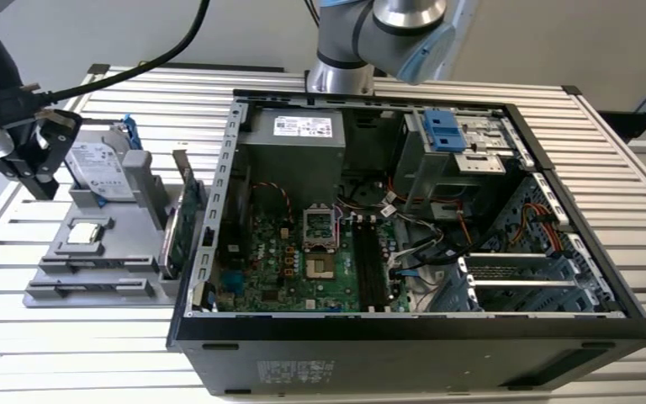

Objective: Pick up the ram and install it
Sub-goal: 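Pick up the ram and move it above insertion slot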

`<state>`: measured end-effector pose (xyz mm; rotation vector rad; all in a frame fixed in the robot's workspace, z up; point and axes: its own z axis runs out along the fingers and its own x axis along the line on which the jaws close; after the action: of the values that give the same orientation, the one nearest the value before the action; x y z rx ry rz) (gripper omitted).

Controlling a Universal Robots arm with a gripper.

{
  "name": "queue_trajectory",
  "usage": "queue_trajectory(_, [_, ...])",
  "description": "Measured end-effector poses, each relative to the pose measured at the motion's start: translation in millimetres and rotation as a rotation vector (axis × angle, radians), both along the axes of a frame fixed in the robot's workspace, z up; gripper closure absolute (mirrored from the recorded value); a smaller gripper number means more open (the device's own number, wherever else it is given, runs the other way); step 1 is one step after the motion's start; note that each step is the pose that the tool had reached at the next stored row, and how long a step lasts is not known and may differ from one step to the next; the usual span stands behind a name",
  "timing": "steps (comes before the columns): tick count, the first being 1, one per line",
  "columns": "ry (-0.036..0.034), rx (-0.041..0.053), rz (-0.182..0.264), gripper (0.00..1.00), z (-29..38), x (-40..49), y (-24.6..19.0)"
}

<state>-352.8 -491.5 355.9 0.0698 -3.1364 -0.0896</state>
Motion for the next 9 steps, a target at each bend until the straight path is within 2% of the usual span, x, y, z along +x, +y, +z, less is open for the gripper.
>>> queue_trajectory(5, [-0.0001, 0.0078, 0.0, 1.0, -0.1, 0.0, 0.0])
queue_trajectory(9, [-0.0001, 0.0073, 0.024, 1.0, -0.1, 0.0, 0.0])
